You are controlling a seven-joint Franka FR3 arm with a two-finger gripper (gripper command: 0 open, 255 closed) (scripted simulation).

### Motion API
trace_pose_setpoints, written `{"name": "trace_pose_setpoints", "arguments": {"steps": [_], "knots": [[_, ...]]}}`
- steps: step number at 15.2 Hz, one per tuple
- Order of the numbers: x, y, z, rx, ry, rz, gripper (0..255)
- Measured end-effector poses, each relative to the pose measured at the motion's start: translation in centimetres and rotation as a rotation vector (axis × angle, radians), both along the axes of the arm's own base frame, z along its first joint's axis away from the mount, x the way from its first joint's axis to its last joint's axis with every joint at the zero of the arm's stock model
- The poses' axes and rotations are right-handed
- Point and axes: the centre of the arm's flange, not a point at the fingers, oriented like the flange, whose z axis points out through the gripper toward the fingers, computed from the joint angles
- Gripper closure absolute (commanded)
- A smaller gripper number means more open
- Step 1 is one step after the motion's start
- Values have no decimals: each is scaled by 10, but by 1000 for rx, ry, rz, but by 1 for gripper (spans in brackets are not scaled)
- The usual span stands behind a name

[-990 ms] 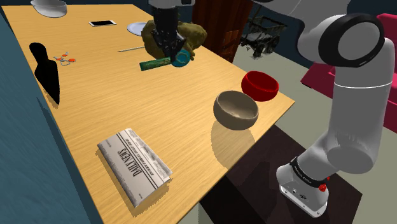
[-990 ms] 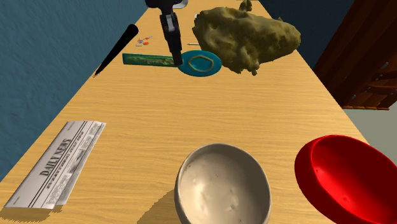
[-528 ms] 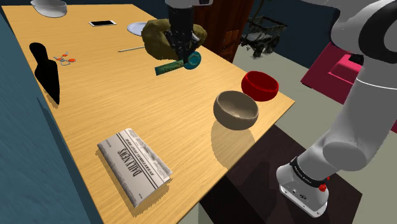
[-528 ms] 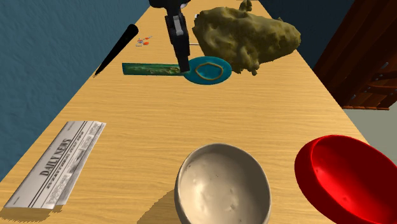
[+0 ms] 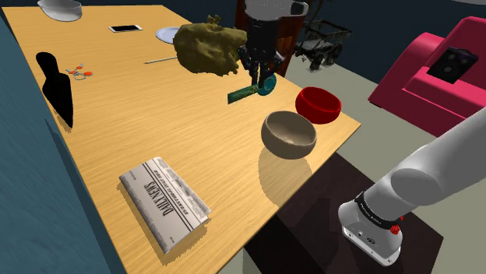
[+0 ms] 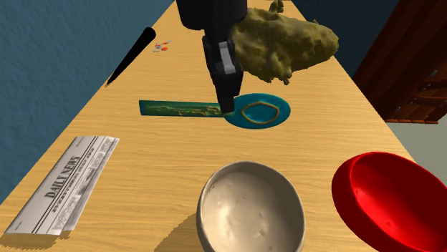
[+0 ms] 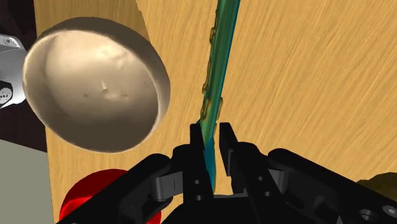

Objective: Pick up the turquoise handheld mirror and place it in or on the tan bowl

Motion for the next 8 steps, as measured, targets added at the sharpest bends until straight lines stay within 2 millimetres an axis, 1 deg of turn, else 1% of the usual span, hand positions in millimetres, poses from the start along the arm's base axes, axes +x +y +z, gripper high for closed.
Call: {"name": "trace_pose_setpoints", "arguments": {"steps": [5,8], "knots": [[-54,-33,0,-1,0,-1,255],[-88,-53,4,-1,0,-1,255]]}}
